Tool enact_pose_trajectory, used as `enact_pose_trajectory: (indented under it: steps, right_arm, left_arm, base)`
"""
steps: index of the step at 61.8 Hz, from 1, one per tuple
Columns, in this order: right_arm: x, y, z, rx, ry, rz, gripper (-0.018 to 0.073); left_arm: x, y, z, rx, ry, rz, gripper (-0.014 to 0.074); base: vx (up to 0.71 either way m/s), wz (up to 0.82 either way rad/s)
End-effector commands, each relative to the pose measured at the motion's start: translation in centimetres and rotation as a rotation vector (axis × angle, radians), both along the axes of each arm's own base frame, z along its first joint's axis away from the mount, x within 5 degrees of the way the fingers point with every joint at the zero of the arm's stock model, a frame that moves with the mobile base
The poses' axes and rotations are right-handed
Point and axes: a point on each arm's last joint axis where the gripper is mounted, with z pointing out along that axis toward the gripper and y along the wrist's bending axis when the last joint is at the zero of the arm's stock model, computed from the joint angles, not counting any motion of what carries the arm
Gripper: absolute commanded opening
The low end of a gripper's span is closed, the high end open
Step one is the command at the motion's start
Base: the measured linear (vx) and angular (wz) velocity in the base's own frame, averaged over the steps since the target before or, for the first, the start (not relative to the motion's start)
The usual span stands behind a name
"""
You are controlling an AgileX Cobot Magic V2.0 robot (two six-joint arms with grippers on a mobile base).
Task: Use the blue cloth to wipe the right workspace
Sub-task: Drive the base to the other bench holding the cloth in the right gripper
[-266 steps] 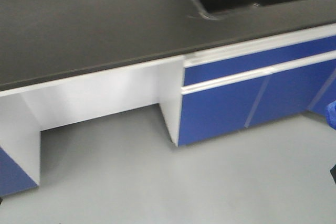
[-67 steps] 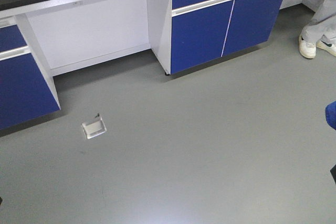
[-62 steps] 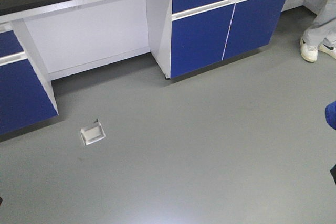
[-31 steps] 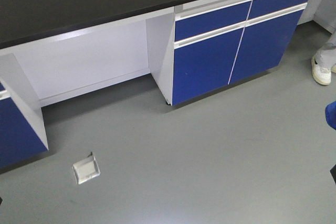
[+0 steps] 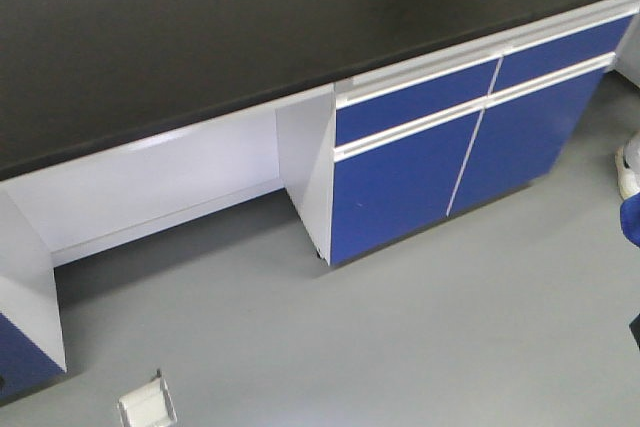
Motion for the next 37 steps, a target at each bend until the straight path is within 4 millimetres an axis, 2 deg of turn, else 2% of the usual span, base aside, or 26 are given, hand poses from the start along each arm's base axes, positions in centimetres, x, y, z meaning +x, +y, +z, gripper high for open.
enact_pose_trajectory:
  steps: [1,17,37]
  right_arm:
    - [0.12,-0.08,1.58,-0.003,-0.098,-0.009,-0.0003]
    - [0.12,-0.08,1.58,-0.003,-0.098,-0.009,-0.0003]
    - [0.12,-0.08,1.58,-0.003,-0.098,-0.009,-0.0003]
  left_arm:
    - [0.1,-0.14,-0.23,-0.009,-0.064,-0.017,-0.0006]
    - [0.1,-0.14,-0.23,-0.009,-0.064,-0.017,-0.0006]
    - [0.1,-0.14,-0.23,-0.009,-0.064,-0.017,-0.0006]
  base:
    - [0.41,0.12]
    - [0.41,0.28]
    - [0.42,0.56]
